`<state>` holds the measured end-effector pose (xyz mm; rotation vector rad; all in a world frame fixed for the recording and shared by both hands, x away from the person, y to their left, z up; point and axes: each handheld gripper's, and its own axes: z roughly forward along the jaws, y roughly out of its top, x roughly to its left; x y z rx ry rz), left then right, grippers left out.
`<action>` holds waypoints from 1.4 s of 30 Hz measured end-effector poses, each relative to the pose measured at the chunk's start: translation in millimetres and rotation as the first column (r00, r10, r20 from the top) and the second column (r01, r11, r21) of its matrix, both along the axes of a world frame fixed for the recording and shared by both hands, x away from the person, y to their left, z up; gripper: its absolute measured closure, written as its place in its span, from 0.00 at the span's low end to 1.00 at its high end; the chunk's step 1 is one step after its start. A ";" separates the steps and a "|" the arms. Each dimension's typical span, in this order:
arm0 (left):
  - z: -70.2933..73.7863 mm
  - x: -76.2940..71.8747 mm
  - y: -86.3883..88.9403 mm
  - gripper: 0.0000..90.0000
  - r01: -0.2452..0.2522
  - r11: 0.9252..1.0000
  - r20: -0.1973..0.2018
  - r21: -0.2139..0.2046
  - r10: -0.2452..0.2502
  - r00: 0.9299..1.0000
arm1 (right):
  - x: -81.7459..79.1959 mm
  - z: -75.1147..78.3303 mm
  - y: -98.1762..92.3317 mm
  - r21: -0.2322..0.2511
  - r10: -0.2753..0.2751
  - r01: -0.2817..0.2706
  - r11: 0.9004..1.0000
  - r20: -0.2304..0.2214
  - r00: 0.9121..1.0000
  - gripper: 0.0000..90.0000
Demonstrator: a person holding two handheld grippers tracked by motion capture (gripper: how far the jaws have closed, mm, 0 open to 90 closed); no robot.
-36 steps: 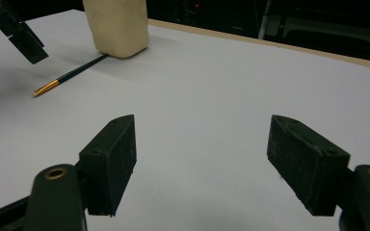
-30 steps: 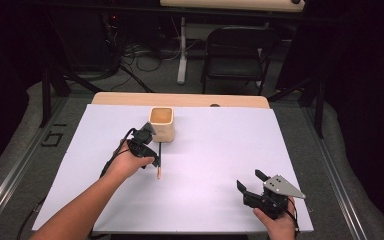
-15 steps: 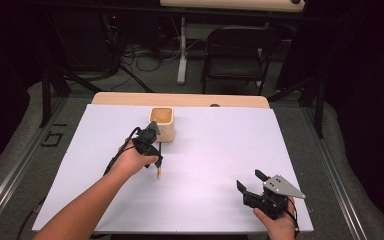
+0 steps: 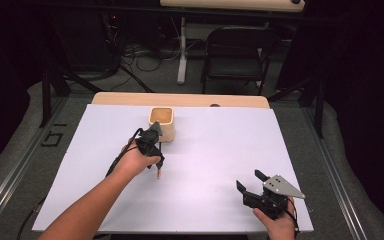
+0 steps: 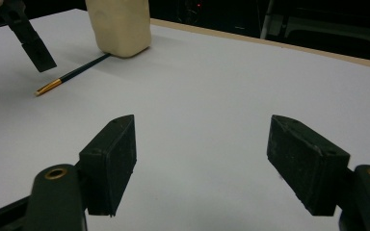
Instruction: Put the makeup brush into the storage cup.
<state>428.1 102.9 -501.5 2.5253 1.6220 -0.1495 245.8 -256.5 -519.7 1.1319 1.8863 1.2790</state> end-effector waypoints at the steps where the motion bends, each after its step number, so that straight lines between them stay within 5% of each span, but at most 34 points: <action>1: -0.4 0.3 -0.6 0.45 0.002 1.000 -0.004 -0.001 -0.002 1.000 | 0.0 0.0 0.1 0.001 -0.001 0.001 1.000 0.001 1.000 0.29; 42: -20.2 8.1 -10.8 0.67 -0.059 0.998 -0.041 0.008 0.059 0.997 | -0.5 0.5 -0.2 -0.001 0.005 -0.005 1.000 0.004 1.000 0.29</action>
